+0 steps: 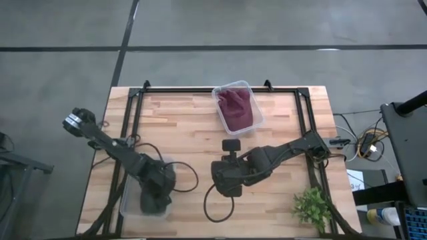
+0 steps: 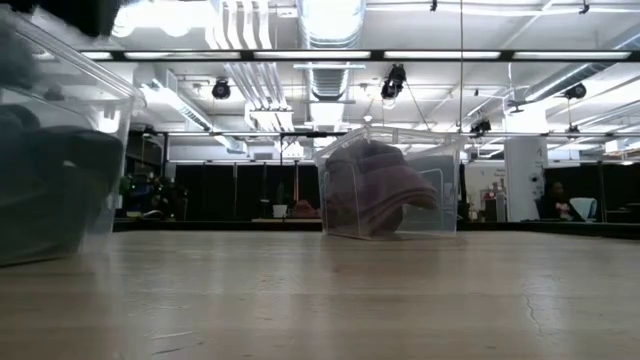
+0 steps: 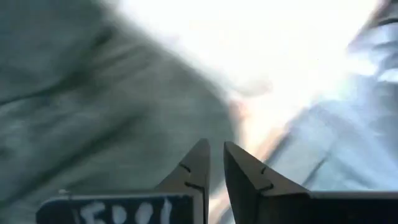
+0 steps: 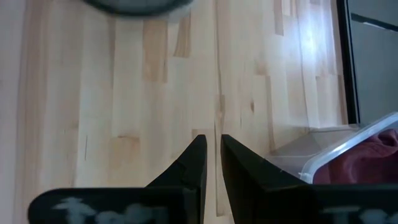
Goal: Pick & Place hat
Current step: Return to Home Position
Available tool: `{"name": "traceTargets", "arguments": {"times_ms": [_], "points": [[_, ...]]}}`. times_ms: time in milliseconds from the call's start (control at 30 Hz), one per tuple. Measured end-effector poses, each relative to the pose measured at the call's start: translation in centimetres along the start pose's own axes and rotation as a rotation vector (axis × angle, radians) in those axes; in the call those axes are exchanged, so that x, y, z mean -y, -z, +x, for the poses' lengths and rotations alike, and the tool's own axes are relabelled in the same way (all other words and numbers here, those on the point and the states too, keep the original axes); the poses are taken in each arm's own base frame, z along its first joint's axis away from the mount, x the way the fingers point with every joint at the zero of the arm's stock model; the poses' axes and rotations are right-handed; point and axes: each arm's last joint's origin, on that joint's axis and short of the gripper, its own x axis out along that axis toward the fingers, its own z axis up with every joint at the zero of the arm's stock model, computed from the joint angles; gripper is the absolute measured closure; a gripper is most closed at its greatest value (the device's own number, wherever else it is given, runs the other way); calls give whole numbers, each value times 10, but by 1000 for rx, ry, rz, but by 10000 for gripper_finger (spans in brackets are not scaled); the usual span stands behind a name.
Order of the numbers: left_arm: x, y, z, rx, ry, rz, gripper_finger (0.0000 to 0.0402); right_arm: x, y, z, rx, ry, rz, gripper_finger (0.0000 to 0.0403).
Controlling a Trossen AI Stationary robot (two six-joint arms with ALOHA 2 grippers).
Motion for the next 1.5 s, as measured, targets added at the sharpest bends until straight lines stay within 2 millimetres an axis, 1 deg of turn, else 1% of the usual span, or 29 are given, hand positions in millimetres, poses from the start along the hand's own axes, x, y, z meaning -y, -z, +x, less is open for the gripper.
{"name": "traceTargets", "arguments": {"times_ms": [67, 133, 300, 400, 533, 600, 667, 767, 833, 967, 1100, 1167, 1300, 1367, 1500], "points": [[9, 0, -17, 65, 43, 20, 362, 0, 0, 0, 2, 0, 1, 360], [14, 0, -32, 121, 45, 30, 362, 0, 0, 0, 2, -1, 1, 360], [30, 2, -78, 282, 111, 74, 362, 0, -1, 0, 6, -2, 6, 360], [42, 3, -106, 389, 151, 142, 362, 0, -1, 0, 6, -2, 6, 360], [56, 8, -156, 601, 188, 310, 362, 0, 1, 0, -5, 1, 0, 360], [58, 14, -180, 727, 169, 401, 362, 1, 4, -1, -33, 9, -12, 360], [55, 20, -202, 855, 140, 473, 362, 4, 8, -4, -60, 17, -13, 360], [43, 28, -229, 1009, 91, 506, 362, 12, 13, -18, -59, 54, 4, 360], [33, 34, -241, 1072, 74, 508, 362, 18, 16, -31, -22, 92, 16, 360], [10, 45, -256, 1122, 99, 500, 362, 34, 23, -63, 57, 112, 41, 360], [-9, 53, -260, 1144, 134, 489, 362, 56, 36, -96, 133, 118, 78, 360], [-18, 55, -257, 1152, 144, 484, 362, 67, 46, -111, 159, 114, 98, 360], [-38, 59, -242, 1147, 160, 460, 362, 84, 72, -130, 184, 124, 142, 360], [-49, 61, -235, 1157, 192, 435, 362, 92, 87, -136, 199, 117, 177, 360], [-72, 67, -227, 1226, 284, 412, 362, 100, 115, -141, 267, 87, 222, 360]]}}
